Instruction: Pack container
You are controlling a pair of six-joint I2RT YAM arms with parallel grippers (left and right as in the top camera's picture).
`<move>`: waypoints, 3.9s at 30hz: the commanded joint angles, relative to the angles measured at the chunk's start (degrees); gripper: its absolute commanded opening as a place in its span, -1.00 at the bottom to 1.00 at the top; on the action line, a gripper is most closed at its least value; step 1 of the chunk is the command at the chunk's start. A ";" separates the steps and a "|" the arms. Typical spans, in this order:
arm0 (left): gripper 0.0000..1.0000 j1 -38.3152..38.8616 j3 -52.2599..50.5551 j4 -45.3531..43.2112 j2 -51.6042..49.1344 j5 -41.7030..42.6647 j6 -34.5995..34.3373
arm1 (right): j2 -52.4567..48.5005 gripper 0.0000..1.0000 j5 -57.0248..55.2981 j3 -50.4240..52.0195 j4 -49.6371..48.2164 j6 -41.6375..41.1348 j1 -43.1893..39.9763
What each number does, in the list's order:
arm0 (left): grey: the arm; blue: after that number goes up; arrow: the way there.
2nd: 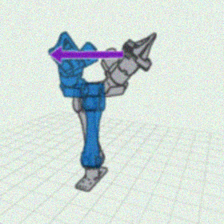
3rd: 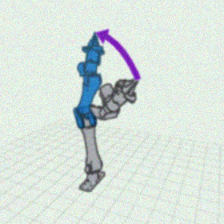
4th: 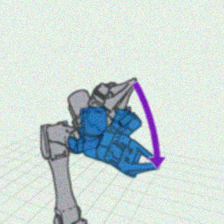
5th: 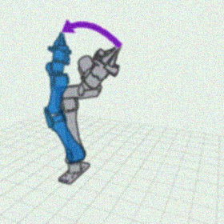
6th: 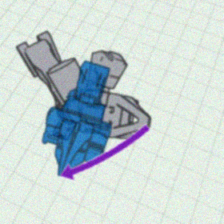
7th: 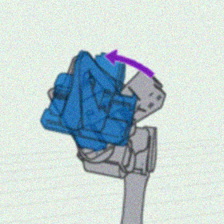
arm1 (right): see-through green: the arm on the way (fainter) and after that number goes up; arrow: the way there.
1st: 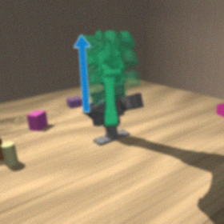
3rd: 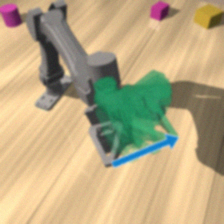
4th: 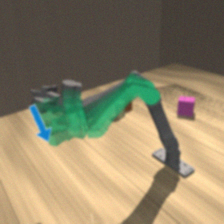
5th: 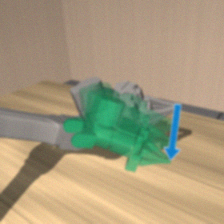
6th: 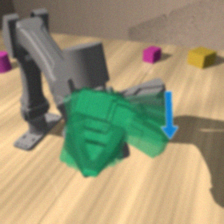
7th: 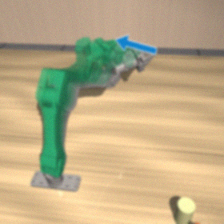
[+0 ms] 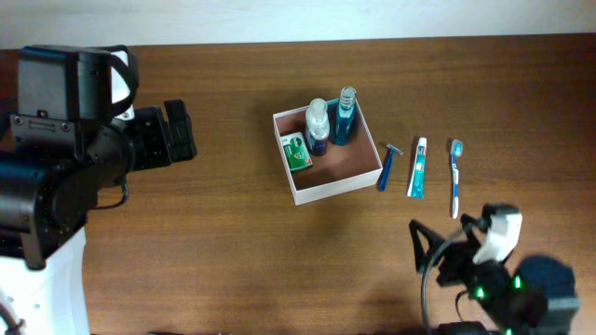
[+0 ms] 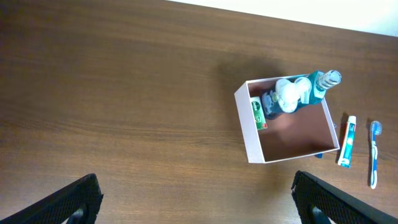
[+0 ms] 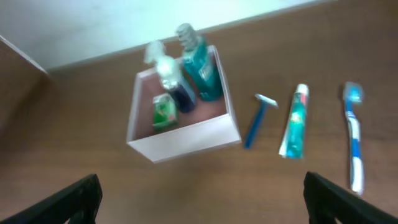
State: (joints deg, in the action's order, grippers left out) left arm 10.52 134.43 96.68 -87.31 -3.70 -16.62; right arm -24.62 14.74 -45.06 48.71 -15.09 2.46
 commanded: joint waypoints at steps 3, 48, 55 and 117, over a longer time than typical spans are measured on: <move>0.99 -0.24 0.39 0.00 0.11 -0.83 0.90 | -15.93 0.97 -7.52 -8.48 2.58 1.62 1.79; 0.99 -0.24 0.39 0.00 0.11 -0.83 0.92 | -82.44 -0.71 -7.56 -31.78 -6.43 3.37 19.39; 0.99 -0.24 0.39 0.00 0.11 -0.85 0.92 | -77.40 -0.25 -12.90 -31.80 -4.55 0.44 17.64; 0.99 -0.24 0.39 0.00 0.11 -0.83 0.92 | -62.58 -0.92 -8.98 -36.28 3.41 15.76 22.03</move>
State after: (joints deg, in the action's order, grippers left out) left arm 10.52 134.43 96.66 -87.42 -3.75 -16.62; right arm -88.44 2.46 -81.03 52.62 -11.79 20.38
